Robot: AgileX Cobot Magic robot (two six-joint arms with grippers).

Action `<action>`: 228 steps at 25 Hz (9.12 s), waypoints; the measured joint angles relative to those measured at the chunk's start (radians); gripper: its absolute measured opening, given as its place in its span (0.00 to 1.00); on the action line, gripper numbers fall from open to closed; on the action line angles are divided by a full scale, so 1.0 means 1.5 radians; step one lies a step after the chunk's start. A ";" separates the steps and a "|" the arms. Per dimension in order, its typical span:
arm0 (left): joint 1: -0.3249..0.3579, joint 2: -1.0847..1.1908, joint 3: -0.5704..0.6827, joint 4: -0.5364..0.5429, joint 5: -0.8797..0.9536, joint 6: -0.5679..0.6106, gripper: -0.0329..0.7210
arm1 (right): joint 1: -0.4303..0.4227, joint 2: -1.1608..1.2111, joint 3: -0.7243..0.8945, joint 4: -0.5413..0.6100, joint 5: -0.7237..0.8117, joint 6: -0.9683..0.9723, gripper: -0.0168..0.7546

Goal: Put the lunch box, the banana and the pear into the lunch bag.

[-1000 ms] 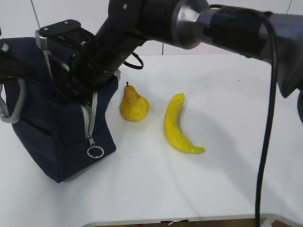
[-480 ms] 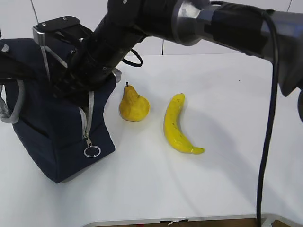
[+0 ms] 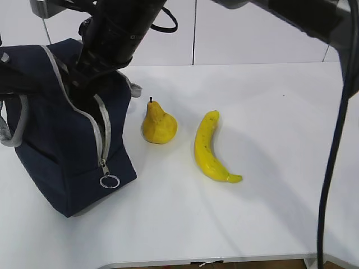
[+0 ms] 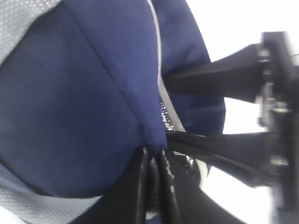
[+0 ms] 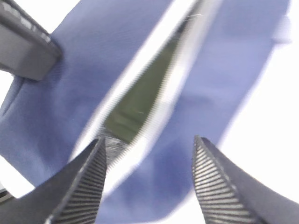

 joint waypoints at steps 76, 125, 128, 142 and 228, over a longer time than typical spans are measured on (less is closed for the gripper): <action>0.000 0.000 0.000 0.003 0.009 0.002 0.05 | -0.199 -0.140 0.531 0.009 -0.225 0.378 0.72; 0.000 0.000 0.000 0.003 0.008 0.002 0.05 | -0.199 -0.093 0.502 -0.013 -0.212 0.384 0.43; 0.000 0.000 0.000 0.003 0.008 0.002 0.05 | -0.199 -0.093 0.464 -0.059 -0.143 0.384 0.43; 0.000 0.000 0.000 0.004 0.004 0.002 0.05 | -0.199 -0.093 0.234 -0.094 0.013 0.384 0.43; 0.000 0.000 0.000 0.007 0.016 0.025 0.05 | 0.035 -0.044 -0.080 -0.079 0.038 0.404 0.42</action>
